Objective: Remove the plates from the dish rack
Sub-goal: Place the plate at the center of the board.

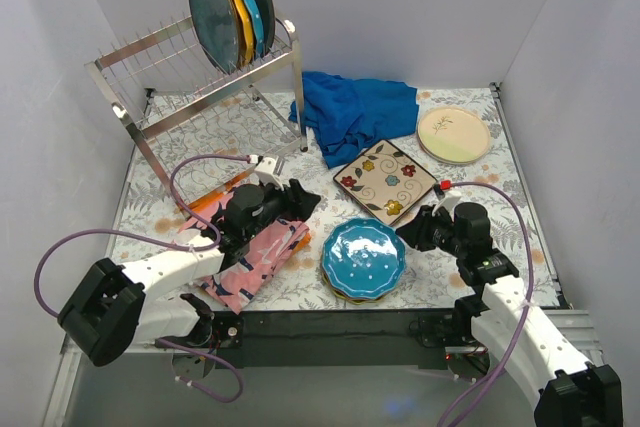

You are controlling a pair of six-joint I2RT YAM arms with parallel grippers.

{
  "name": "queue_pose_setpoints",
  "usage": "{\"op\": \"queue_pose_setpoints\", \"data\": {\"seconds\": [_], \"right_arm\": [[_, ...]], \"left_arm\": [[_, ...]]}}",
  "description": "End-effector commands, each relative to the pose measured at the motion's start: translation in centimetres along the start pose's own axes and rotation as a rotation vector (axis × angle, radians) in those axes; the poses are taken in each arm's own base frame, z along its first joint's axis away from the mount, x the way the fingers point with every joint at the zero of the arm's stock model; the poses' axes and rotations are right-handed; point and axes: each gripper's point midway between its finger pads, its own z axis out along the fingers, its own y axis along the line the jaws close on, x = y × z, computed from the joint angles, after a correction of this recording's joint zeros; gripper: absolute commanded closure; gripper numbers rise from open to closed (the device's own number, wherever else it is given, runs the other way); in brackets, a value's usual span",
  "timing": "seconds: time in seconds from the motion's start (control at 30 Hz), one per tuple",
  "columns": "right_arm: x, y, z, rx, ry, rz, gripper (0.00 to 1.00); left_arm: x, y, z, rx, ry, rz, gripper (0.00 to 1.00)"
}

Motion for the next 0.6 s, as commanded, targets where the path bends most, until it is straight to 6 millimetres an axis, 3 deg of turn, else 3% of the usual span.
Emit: {"op": "queue_pose_setpoints", "data": {"seconds": [0.0,0.3,0.43,0.57], "right_arm": [[-0.2,0.0,0.0,0.013,0.010,-0.005,0.79],[1.4,-0.5,0.6,-0.006,0.032,0.005,0.82],[-0.4,-0.8,0.4,0.047,-0.021,0.010,0.79],[-5.4,0.4,-0.5,0.071,-0.133,-0.010,0.67]], "left_arm": [[-0.3,-1.7,0.6,0.074,0.017,0.015,0.42],[0.1,-2.1,0.8,0.101,0.032,0.017,0.43],[0.0,-2.5,0.7,0.120,0.032,0.011,0.43],[-1.9,-3.3,0.4,0.127,-0.012,-0.004,0.43]]}}
